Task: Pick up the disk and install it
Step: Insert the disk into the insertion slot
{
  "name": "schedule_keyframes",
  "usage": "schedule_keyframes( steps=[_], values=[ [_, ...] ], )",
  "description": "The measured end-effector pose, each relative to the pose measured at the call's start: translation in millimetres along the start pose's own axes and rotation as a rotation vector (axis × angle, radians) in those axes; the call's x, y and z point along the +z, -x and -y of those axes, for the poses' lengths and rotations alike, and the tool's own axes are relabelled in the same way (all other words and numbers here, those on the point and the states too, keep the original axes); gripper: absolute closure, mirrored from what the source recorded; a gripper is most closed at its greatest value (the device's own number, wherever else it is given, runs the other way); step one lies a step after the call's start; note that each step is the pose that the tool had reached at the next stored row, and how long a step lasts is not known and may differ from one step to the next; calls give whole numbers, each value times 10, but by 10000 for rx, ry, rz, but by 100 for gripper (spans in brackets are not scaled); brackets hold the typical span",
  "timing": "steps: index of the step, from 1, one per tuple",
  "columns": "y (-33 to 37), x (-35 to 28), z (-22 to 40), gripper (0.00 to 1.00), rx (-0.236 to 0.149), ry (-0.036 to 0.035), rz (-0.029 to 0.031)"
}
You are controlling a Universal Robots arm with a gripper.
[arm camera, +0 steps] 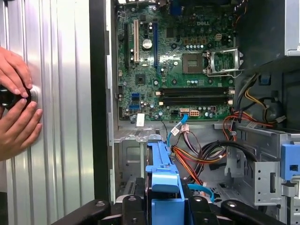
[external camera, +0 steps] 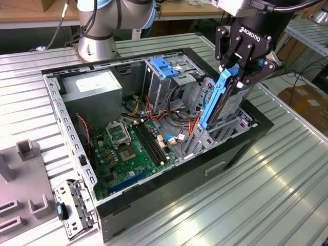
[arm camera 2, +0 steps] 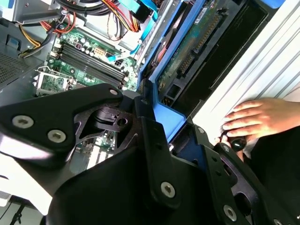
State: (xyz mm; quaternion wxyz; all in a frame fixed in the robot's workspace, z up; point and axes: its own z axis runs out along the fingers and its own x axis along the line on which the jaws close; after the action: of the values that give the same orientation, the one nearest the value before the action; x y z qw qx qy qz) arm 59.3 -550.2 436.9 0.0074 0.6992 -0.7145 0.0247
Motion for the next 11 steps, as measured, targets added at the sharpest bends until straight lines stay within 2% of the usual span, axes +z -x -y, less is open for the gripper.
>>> schedule_keyframes(
  steps=[7, 11],
  values=[
    [4, 113, -2, 63, -1, 1, -1],
    [4, 126, -2, 63, -1, 1, -3]
  ],
)
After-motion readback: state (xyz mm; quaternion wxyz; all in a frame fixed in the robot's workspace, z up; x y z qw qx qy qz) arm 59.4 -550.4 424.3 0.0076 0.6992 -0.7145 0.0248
